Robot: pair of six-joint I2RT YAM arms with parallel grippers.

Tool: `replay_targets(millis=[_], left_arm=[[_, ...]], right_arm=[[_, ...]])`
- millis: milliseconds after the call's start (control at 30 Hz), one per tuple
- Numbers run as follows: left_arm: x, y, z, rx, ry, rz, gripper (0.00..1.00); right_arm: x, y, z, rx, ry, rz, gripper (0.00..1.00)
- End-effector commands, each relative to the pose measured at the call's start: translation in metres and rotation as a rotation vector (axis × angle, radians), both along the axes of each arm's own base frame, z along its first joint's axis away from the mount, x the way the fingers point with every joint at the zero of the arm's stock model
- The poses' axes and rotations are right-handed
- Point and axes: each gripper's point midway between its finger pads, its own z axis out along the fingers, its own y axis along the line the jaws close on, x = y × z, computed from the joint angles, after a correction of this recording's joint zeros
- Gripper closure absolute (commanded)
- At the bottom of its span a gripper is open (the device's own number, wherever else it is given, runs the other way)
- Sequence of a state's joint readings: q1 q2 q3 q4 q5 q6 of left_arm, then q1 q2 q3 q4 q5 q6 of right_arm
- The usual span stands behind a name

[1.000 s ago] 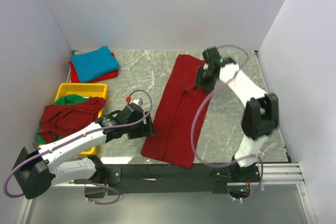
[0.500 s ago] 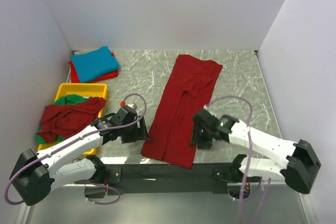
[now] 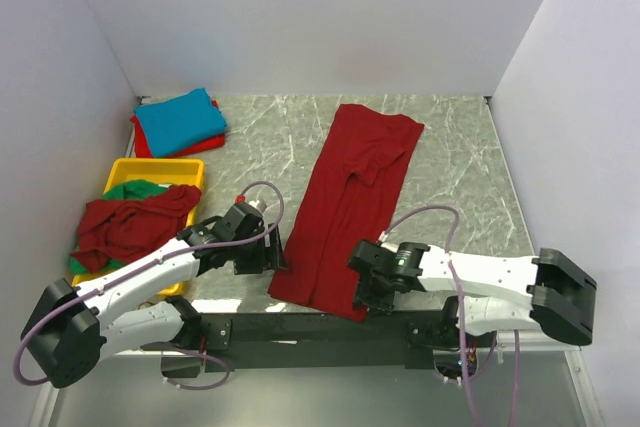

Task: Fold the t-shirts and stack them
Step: Fold the tshirt

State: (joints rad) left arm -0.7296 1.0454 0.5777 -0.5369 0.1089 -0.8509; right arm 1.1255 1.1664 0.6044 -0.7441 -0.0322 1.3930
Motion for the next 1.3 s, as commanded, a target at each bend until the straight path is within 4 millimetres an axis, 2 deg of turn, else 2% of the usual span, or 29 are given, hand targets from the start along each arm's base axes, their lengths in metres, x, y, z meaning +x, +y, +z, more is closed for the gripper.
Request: replay_targets(millis=[0, 167, 367, 433, 600, 1033, 1267], left_arm=[[0.003, -0.005, 0.004, -0.026, -0.025, -0.025, 0.23], [0.002, -0.006, 0.003, -0.033, -0.02, -0.032, 0.24], [0.004, -0.006, 0.002, -0.026, -0.022, -0.031, 0.25], [0.004, -0.005, 0.001, -0.018, -0.02, -0.023, 0.31], [0.003, -0.003, -0.004, 0.008, -0.005, -0.019, 0.35], [-0.012, -0.003, -0.017, 0.049, 0.033, -0.02, 0.37], [-0.023, -0.004, -0.025, 0.055, 0.075, -0.021, 0.44]], right_arm=[[0.003, 0.021, 0.003, 0.039, 0.0, -0.017, 0.51], [-0.001, 0.019, 0.001, -0.006, 0.008, -0.019, 0.51], [-0.01, 0.01, -0.013, -0.052, 0.029, -0.023, 0.51], [-0.01, 0.007, -0.017, -0.064, 0.031, -0.026, 0.51], [-0.01, 0.003, -0.021, -0.083, 0.024, -0.027, 0.54], [-0.016, -0.01, -0.026, -0.088, 0.028, -0.037, 0.9], [-0.017, -0.014, -0.028, -0.092, 0.029, -0.036, 0.94]])
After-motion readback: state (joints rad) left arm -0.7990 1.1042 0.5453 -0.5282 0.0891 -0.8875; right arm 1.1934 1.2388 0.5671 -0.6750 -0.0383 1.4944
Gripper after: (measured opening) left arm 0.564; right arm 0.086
